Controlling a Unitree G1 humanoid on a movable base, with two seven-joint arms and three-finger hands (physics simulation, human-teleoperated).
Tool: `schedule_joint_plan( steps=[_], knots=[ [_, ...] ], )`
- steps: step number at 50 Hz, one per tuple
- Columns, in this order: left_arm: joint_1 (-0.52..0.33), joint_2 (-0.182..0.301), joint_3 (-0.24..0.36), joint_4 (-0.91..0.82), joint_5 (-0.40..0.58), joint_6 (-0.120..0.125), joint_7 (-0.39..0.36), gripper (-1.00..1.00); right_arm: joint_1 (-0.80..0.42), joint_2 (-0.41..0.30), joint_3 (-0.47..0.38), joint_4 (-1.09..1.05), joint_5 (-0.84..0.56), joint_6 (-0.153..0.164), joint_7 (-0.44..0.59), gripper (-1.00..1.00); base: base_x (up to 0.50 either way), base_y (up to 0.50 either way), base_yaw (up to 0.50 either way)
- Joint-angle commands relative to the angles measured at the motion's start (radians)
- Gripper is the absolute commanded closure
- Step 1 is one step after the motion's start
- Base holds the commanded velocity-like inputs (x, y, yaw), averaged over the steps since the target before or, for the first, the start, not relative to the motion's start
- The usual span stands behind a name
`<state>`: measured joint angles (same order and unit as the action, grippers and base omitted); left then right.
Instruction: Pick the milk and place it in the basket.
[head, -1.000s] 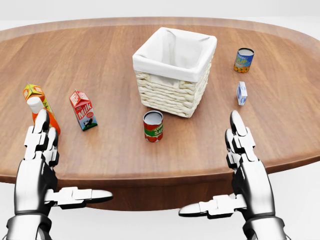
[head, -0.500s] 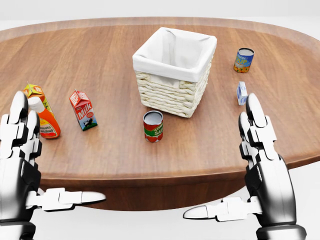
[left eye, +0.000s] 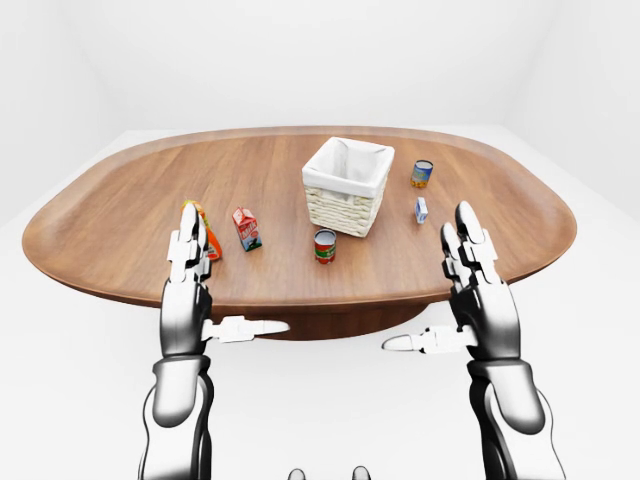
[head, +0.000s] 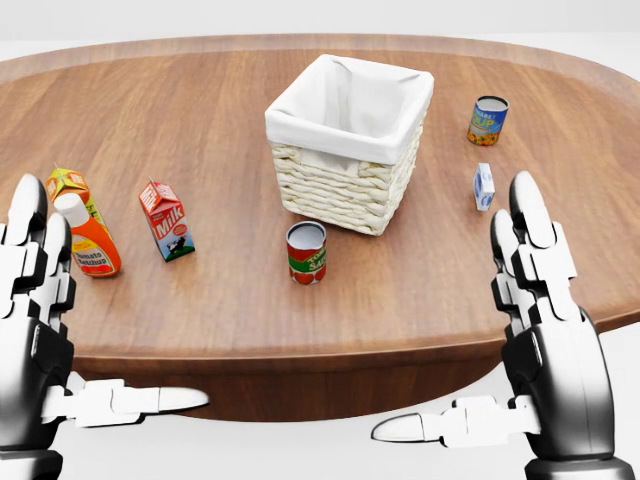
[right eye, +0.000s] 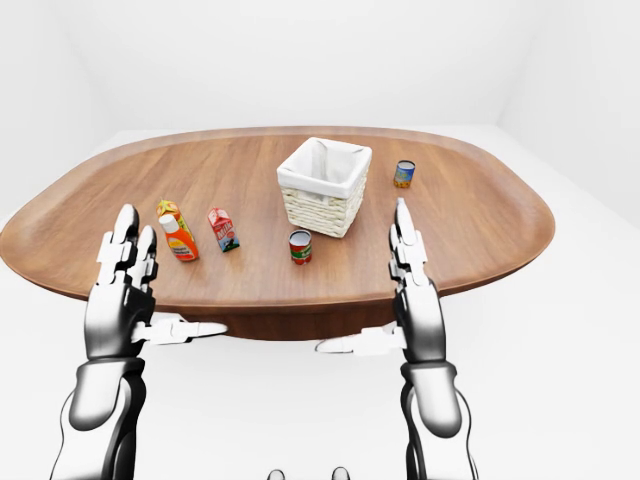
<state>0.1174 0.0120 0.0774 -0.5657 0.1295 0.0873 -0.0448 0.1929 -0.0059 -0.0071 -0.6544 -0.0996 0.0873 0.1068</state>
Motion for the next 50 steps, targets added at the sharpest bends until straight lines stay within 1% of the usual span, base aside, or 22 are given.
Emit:
schedule_joint_plan(
  steps=[1, 13, 20, 23, 26, 29, 30, 50],
  knots=[
    [0.004, 0.0, -0.002, 0.0, 0.006, 0.0, -0.004, -1.0, 0.011, -0.001, 0.008, -0.017, 0.002, 0.0, 0.006, -1.0, 0.0, 0.0, 0.0],
    [0.006, -0.001, -0.006, 0.006, 0.01, 0.0, -0.004, -1.0, 0.013, -0.001, 0.011, -0.015, 0.006, 0.0, 0.01, -1.0, 0.01, 0.0, 0.0],
    [0.009, -0.002, -0.008, 0.007, 0.012, 0.0, -0.004, -1.0, 0.016, -0.002, 0.014, -0.019, 0.007, -0.003, 0.013, -1.0, 0.3, 0.0, 0.0],
    [0.007, -0.002, -0.008, 0.013, 0.012, 0.0, -0.003, -1.0, 0.018, -0.003, 0.015, -0.016, 0.005, -0.01, 0.014, -1.0, 0.31, 0.0, 0.0],
    [0.018, -0.004, -0.02, 0.009, 0.021, 0.0, -0.003, -1.0, 0.021, -0.003, 0.018, -0.019, 0.001, -0.013, 0.015, -1.0, 0.28, 0.0, 0.0],
    [0.014, -0.002, -0.016, 0.009, 0.018, 0.0, -0.004, -1.0, 0.02, -0.003, 0.018, -0.021, 0.002, -0.01, 0.016, -1.0, 0.26, 0.0, 0.0],
    [0.019, -0.002, -0.015, -0.014, 0.016, 0.0, -0.009, -1.0, 0.021, -0.002, 0.012, -0.045, 0.025, 0.0, 0.025, -1.0, 0.25, 0.0, 0.0],
    [0.018, -0.003, -0.017, -0.006, 0.02, 0.0, -0.009, -1.0, 0.025, -0.003, 0.022, -0.044, 0.017, 0.0, 0.025, -1.0, 0.26, 0.0, 0.0]
  ],
)
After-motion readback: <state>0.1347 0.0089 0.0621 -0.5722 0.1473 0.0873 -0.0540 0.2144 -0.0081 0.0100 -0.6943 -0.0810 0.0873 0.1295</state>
